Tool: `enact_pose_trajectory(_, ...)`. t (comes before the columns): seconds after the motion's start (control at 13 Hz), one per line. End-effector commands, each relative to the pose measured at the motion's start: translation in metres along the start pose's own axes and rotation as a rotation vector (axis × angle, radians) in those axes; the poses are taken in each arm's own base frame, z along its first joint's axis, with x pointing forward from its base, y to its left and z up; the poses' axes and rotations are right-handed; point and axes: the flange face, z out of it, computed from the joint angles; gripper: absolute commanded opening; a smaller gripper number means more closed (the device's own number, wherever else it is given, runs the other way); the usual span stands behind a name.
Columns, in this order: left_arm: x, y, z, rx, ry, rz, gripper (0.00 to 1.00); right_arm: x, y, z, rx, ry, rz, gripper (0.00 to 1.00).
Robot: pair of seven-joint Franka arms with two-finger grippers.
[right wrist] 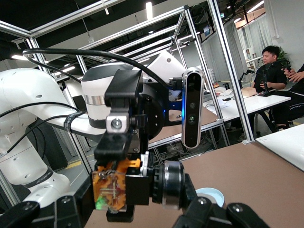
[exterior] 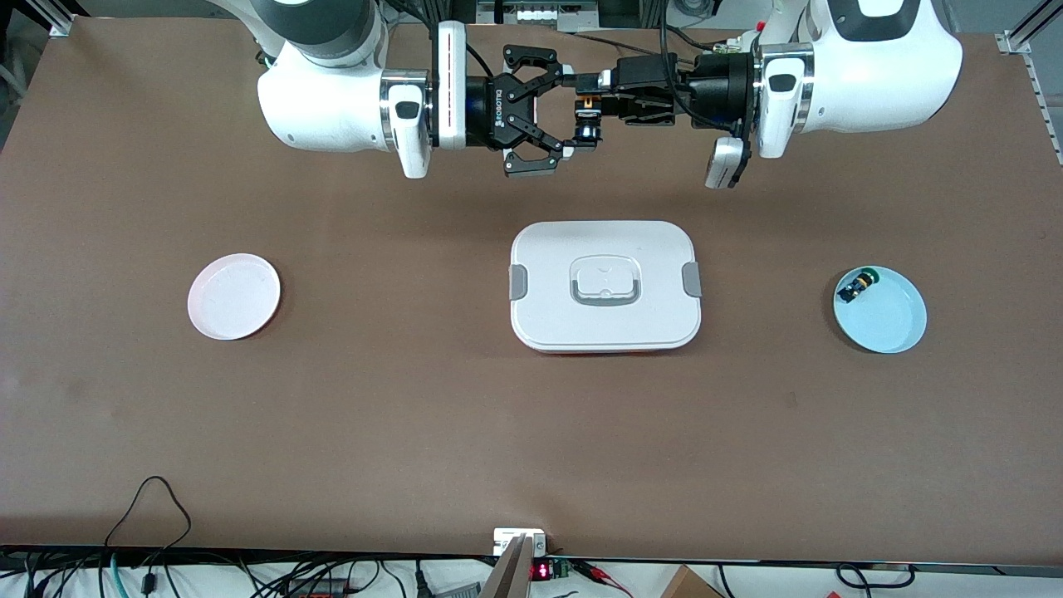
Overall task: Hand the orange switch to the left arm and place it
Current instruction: 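Close the left gripper on the orange switch held by the right gripper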
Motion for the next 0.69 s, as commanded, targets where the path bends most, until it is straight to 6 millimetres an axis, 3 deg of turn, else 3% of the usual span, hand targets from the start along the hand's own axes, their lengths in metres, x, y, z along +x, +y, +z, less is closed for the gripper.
enact_pose_trajectory(0.0,-0.007,0.001,-0.006,-0.020,0.004,-0.003,0.27,0.005,-0.006,0.002,-0.011,0.021,-0.008,0.00)
enact_pose_trajectory(0.46,-0.005,0.004,-0.015,-0.018,0.016,0.007,0.20,0.006,-0.007,0.001,-0.016,0.021,-0.009,0.00)
enact_pose_trajectory(0.54,-0.004,0.004,-0.018,-0.017,0.008,0.009,0.20,0.008,-0.008,0.001,-0.016,0.022,-0.012,0.08)
enact_pose_trajectory(0.61,-0.003,0.004,-0.023,-0.018,0.005,0.008,0.20,0.009,-0.009,0.000,-0.016,0.023,-0.013,0.61)
